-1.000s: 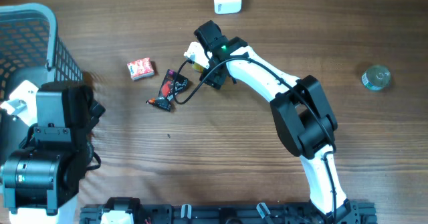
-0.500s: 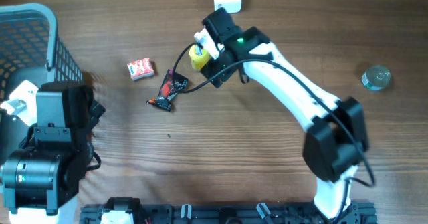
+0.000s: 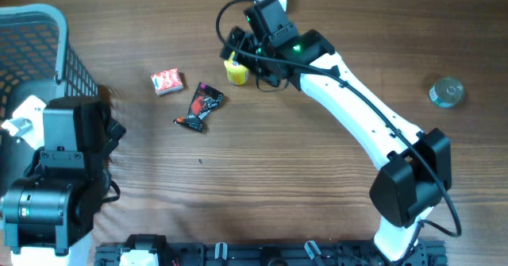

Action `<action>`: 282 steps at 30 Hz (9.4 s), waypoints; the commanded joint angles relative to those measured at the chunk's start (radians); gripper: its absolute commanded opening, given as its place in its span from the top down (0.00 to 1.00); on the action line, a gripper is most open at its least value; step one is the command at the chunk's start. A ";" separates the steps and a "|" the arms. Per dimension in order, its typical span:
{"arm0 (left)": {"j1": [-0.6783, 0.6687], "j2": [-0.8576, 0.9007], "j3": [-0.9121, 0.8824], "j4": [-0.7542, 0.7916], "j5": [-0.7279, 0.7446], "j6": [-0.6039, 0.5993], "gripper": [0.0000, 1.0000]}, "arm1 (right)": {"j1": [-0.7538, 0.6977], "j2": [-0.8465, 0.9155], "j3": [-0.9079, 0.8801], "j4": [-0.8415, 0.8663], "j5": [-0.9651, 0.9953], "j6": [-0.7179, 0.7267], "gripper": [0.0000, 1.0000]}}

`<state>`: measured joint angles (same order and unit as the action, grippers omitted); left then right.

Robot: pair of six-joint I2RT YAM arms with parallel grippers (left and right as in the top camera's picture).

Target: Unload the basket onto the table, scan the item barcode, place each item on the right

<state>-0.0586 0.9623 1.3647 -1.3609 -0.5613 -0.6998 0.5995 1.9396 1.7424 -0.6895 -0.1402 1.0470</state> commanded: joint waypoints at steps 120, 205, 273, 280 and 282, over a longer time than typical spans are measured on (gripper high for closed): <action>0.006 0.026 0.007 0.017 0.023 0.012 0.00 | -0.064 0.479 0.389 -0.573 0.118 -0.389 0.11; 0.006 0.035 0.007 0.010 0.034 0.012 0.00 | -0.177 0.478 0.389 -0.059 0.032 -0.816 0.49; -0.014 0.134 0.007 0.027 0.037 0.012 0.00 | -0.222 0.378 0.389 0.445 0.681 -1.051 0.42; -0.166 0.135 0.007 0.125 0.042 0.012 0.00 | -0.348 0.292 0.389 -0.029 0.753 -0.892 0.41; -0.233 0.146 0.007 0.147 0.045 0.012 0.00 | -0.413 0.293 0.389 -0.181 0.751 -0.810 0.41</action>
<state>-0.2100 1.0958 1.3647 -1.2366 -0.5247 -0.6998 0.2741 2.2402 2.1288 -0.7521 0.5610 0.0978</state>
